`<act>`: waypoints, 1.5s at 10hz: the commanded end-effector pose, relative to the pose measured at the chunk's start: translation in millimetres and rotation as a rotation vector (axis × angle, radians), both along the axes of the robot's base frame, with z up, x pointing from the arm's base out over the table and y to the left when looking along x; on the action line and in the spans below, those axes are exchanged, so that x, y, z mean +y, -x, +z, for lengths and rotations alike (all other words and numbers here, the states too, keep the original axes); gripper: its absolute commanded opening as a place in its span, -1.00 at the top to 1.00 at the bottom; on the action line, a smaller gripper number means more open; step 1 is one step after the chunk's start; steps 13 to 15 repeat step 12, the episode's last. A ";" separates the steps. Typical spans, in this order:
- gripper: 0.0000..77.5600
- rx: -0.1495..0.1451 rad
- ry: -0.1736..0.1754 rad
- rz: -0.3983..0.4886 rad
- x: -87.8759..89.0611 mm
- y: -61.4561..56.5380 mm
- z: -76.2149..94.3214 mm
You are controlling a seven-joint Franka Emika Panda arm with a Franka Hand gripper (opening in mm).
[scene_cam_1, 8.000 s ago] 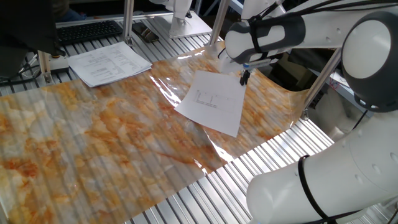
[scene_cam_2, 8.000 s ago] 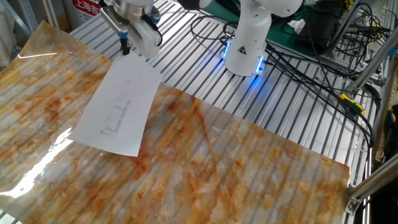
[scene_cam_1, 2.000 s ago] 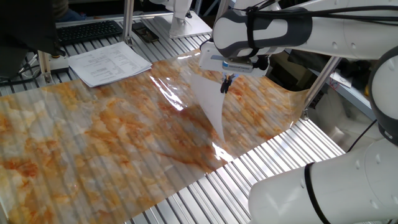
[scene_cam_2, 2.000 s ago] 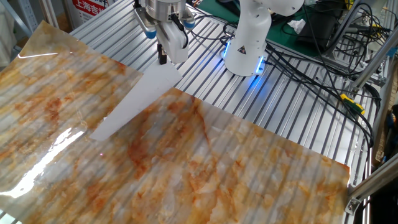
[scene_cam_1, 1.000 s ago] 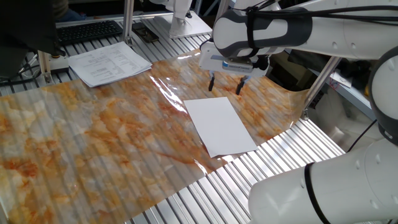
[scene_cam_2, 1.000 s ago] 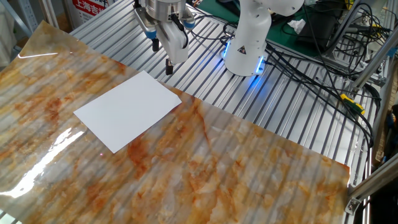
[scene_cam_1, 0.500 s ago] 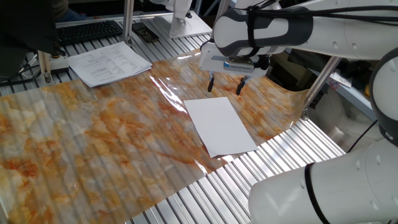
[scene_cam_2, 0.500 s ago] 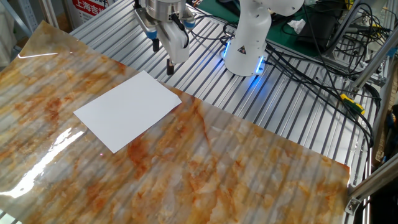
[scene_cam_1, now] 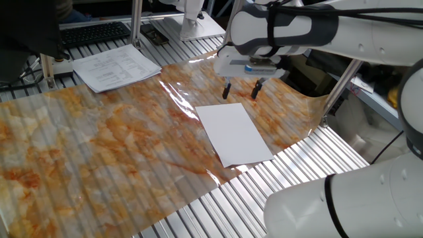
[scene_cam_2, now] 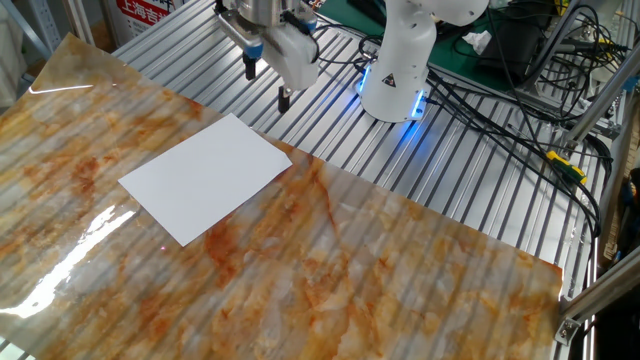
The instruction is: Flip over and spread out the paper that is laid flat on the table
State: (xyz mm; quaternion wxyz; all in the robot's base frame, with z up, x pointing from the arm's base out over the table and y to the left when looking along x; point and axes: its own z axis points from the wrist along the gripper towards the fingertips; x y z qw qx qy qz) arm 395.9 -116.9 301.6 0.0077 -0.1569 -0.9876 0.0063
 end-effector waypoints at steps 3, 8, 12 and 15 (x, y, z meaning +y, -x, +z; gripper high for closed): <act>-1.00 0.007 -0.038 0.204 0.3 16.6 19.9; -1.00 -0.001 -0.041 0.223 -0.8 17.7 23.2; -1.00 -0.001 -0.043 0.223 -0.9 18.0 23.8; -1.00 -0.001 -0.043 0.223 -0.9 18.0 23.8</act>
